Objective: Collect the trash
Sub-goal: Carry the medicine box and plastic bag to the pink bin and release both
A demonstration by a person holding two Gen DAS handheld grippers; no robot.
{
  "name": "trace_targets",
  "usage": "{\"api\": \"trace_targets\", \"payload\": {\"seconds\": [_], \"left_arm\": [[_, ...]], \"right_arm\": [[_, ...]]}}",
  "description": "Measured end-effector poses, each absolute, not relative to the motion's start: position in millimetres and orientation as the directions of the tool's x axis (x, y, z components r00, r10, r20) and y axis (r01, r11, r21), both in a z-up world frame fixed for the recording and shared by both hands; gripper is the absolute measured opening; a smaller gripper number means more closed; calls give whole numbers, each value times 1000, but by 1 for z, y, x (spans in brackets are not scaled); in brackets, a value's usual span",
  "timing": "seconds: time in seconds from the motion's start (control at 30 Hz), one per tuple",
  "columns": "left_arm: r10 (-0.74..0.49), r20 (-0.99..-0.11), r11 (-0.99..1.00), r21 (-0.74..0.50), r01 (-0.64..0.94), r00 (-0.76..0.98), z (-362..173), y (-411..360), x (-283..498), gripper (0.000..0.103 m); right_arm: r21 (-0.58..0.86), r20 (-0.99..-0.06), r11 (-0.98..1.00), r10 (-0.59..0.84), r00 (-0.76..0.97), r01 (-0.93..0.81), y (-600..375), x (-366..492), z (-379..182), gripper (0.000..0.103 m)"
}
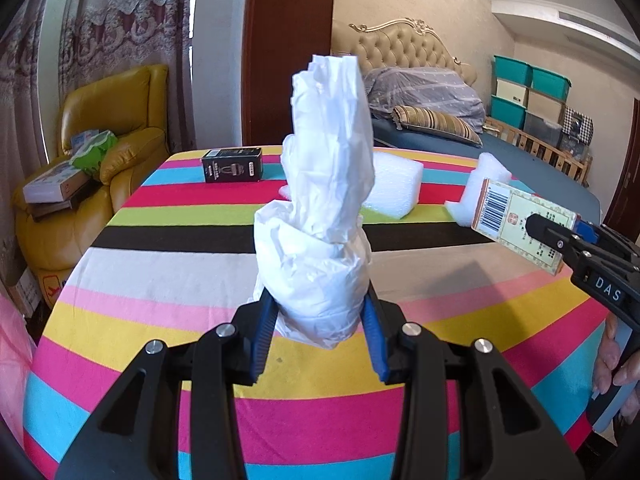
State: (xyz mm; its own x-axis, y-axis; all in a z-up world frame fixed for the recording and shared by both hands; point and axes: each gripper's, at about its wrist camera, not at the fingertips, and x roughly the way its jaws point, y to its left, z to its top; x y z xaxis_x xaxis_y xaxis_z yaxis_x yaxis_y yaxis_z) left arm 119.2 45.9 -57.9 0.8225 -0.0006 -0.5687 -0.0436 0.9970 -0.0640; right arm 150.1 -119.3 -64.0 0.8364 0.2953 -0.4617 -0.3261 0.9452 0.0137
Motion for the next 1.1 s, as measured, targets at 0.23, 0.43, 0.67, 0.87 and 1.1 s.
{"api": "trace_targets", "payload": {"seconds": [0.23,0.43,0.67,0.87,1.1], "left_arm": [[-8,-571,995,-90,-53,821,-66,48,114,39],[35,-565,995,-59,-82,824,-61,54,96,39],[93,-552,991,-31,-131,828,-59,75,65,39],[119,-529,988,-23,-154,840,-53,91,44,39],[153,-526,984,-2,-180,836,-55,110,23,39]], "right_arm": [[-49,-462,944,269,845,-327,-110,146,-64,51],[38,-458,937,325,827,-348,-113,140,-64,51],[42,-458,911,382,803,-409,-98,122,-63,51],[1,-479,870,433,763,-493,-67,103,-66,51],[-24,-486,839,465,740,-543,-48,90,-60,51]]}}
